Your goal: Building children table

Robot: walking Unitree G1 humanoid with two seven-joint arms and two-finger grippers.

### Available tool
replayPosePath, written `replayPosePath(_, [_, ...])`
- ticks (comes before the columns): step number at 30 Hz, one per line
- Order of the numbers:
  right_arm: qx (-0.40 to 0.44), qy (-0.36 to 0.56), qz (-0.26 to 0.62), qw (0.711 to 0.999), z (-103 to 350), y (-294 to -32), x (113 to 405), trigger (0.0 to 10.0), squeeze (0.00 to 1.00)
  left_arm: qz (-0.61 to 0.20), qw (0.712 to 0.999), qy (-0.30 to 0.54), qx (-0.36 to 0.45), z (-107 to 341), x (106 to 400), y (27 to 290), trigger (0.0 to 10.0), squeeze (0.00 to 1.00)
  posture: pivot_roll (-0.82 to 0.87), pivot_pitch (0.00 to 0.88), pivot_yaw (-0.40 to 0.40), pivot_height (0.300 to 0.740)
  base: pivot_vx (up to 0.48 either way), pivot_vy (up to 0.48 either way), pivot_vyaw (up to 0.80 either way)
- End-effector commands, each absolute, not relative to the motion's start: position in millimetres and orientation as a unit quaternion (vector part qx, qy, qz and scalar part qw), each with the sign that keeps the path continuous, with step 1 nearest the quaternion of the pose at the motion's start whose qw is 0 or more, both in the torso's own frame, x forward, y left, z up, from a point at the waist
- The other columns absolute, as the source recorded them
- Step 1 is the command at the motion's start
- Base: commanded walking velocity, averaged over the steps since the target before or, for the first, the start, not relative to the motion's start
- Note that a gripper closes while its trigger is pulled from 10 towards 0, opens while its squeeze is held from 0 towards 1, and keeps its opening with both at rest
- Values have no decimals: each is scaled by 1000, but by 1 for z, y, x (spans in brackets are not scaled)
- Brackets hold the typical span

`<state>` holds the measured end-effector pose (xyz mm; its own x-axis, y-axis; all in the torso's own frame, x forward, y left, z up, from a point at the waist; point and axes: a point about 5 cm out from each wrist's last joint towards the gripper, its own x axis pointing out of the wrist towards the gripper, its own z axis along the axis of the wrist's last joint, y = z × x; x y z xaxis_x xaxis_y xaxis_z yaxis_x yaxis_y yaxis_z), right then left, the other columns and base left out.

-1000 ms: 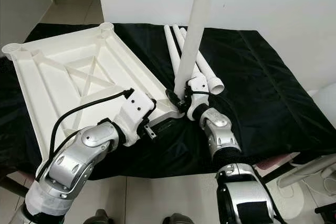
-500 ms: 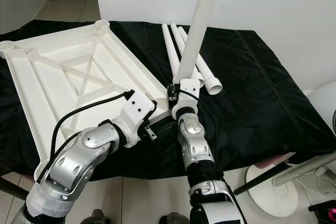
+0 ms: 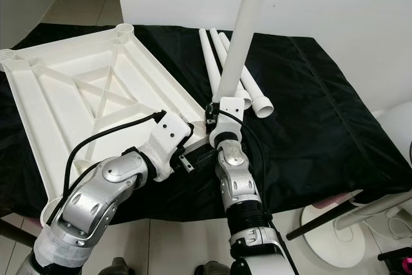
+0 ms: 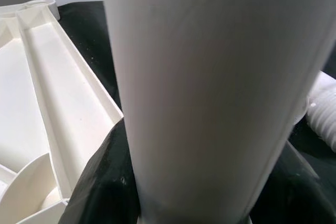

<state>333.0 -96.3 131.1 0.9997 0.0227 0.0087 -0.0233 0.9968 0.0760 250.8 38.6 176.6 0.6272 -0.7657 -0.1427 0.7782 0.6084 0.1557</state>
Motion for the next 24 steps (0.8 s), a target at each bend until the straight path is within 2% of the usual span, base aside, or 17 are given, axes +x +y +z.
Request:
replayPosePath(1, [31,35,9,999,115,-95,328,10000,0,-409,906,27,107,177,251,38,10000,0,42,10,-87,740,0,0,0])
replayPosePath(3, [31,35,9,999,115,-95,328,10000,0,-409,906,27,107,177,251,38,10000,0,42,10,-87,740,0,0,0])
replayPosePath(4, [40,26,18,999,117,-96,328,10000,1000,-409,906,27,107,177,251,38,10000,0,42,10,-87,740,0,0,0])
replayPosePath(12, [48,-20,25,998,129,-108,328,10000,1000,-408,906,26,108,178,251,39,10000,0,43,4,-86,740,0,0,0])
replayPosePath(13, [52,-27,33,998,131,-111,326,10000,0,-408,906,25,108,178,251,39,10000,0,41,4,-86,740,0,0,0])
replayPosePath(21, [54,-50,71,995,135,-120,318,10000,0,-408,906,24,107,179,251,39,10000,0,40,6,-84,740,0,0,0])
replayPosePath(23, [39,-59,127,989,138,-122,318,10000,0,-410,906,23,108,179,252,39,10000,0,33,13,-74,740,0,0,0])
replayPosePath(24, [39,-59,127,989,138,-122,318,10000,0,-410,906,23,108,179,252,39,10000,0,33,13,-74,740,0,0,0])
